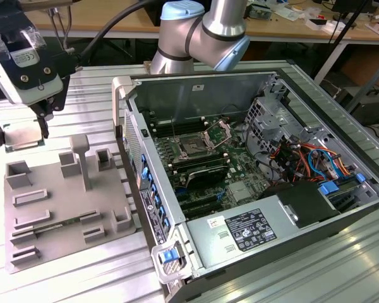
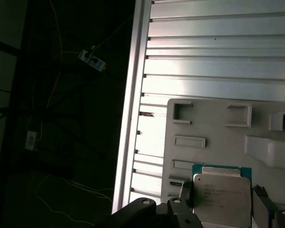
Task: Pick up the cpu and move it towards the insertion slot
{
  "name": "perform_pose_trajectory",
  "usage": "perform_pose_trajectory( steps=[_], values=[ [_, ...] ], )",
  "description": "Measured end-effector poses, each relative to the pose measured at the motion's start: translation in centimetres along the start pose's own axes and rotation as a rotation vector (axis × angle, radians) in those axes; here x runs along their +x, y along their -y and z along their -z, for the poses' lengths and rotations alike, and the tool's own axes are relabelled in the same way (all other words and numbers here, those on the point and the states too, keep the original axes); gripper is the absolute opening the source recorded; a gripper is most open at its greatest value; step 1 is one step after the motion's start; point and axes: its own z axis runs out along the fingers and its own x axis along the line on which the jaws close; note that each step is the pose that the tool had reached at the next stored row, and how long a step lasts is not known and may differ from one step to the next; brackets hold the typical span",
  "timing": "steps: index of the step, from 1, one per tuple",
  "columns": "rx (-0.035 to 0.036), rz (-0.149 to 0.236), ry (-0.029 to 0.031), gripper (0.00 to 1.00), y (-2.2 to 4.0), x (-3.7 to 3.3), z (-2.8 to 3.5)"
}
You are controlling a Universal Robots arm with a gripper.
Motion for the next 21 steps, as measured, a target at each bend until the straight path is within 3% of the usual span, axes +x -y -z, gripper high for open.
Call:
perform_pose_trajectory(
  steps=[21],
  values=[
    [0.0000, 0.000, 0.0000, 0.55, 0.21, -1.71, 0.01]
  ],
)
